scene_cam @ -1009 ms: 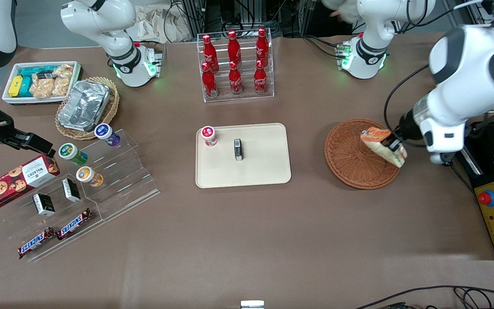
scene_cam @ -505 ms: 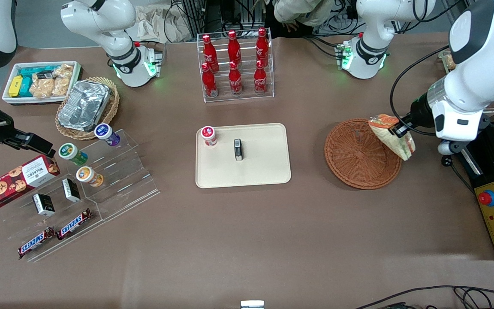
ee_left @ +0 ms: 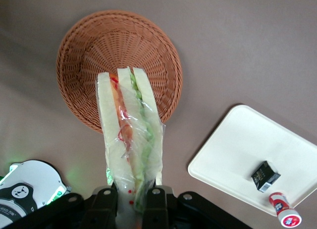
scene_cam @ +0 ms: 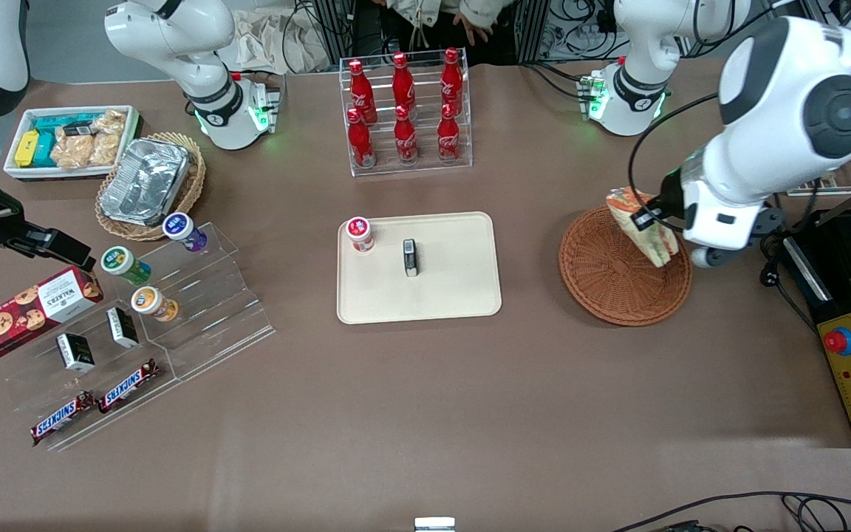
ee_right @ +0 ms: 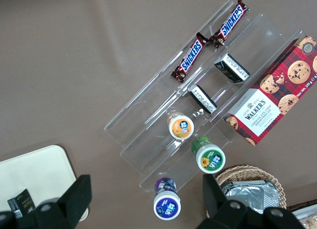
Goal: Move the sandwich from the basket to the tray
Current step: 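Carry the held sandwich over to the white tray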
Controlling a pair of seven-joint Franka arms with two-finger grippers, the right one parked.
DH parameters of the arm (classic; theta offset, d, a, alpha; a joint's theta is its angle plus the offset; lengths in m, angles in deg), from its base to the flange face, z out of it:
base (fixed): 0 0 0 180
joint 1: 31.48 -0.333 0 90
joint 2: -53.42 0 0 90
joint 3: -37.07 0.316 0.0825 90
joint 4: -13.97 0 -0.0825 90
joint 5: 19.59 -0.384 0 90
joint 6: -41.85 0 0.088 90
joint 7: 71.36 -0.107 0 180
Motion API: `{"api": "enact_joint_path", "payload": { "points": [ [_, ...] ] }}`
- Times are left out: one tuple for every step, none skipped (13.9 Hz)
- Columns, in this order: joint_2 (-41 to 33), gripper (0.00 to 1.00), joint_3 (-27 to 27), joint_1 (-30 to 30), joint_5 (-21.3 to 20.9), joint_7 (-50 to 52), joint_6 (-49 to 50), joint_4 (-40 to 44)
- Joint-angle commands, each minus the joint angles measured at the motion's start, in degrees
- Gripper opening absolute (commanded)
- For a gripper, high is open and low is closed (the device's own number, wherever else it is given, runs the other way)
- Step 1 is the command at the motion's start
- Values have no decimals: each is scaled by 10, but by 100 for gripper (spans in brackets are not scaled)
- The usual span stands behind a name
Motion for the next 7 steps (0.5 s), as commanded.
{"api": "enact_joint_path", "payload": {
  "points": [
    [8,0,-16,4,8,-40,13,10],
    [8,0,-24,4,14,-35,13,7],
    [10,0,-29,8,18,-31,12,7],
    [12,0,-33,13,33,-25,8,7],
    [21,0,-33,14,58,-26,7,8],
    [28,0,-36,22,64,-34,-2,10],
    [37,8,-36,46,64,-42,-29,10]
  ]
}}
